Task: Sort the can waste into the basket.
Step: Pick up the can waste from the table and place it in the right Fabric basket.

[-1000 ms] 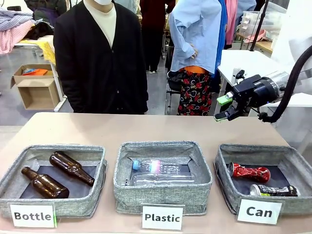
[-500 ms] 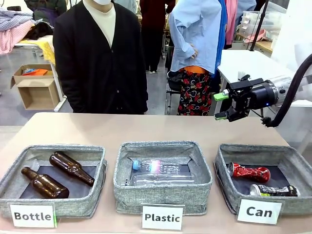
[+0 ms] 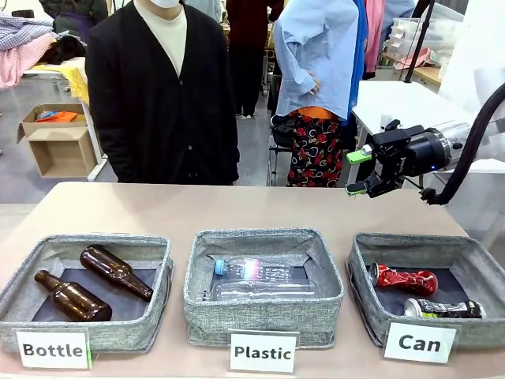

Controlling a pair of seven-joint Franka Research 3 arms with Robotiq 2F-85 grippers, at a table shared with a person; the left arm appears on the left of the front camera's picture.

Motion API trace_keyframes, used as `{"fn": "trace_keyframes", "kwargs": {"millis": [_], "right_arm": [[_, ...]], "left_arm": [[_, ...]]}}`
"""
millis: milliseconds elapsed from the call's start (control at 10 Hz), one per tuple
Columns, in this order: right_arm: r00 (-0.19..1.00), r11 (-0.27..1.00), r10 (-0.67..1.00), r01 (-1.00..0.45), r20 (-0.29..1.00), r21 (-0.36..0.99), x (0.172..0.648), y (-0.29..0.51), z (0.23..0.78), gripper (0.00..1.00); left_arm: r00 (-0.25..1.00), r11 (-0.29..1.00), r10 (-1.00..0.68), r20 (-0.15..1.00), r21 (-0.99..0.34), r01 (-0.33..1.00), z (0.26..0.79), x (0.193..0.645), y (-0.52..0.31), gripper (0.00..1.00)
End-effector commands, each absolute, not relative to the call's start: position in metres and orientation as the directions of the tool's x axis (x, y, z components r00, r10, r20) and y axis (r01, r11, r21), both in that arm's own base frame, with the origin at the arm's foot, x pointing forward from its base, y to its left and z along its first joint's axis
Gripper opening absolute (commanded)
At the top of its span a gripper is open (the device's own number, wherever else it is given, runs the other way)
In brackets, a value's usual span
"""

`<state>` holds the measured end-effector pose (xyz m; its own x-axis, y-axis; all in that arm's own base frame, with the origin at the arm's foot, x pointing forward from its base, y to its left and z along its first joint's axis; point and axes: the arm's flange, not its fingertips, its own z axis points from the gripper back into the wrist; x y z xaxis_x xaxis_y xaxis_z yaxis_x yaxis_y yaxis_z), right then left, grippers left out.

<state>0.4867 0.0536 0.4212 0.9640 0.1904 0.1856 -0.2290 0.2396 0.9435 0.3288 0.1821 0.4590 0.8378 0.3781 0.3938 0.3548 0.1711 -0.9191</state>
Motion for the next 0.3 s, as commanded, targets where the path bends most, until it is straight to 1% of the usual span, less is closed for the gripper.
{"fn": "trace_keyframes", "kwargs": {"millis": [0, 200], "right_arm": [[0.956, 0.236, 0.205, -0.255, 0.209, 0.937, 0.49, 0.0514, 0.4215, 1.0], [0.956, 0.236, 0.205, -0.255, 0.209, 0.937, 0.49, 0.0514, 0.4215, 1.0]], "left_arm": [[0.84, 0.166, 0.368, 0.398, -0.917, 0.362, 0.4599, 0.3256, 0.1805, 1.0], [0.84, 0.166, 0.368, 0.398, -0.917, 0.362, 0.4599, 0.3256, 0.1805, 1.0]]}}
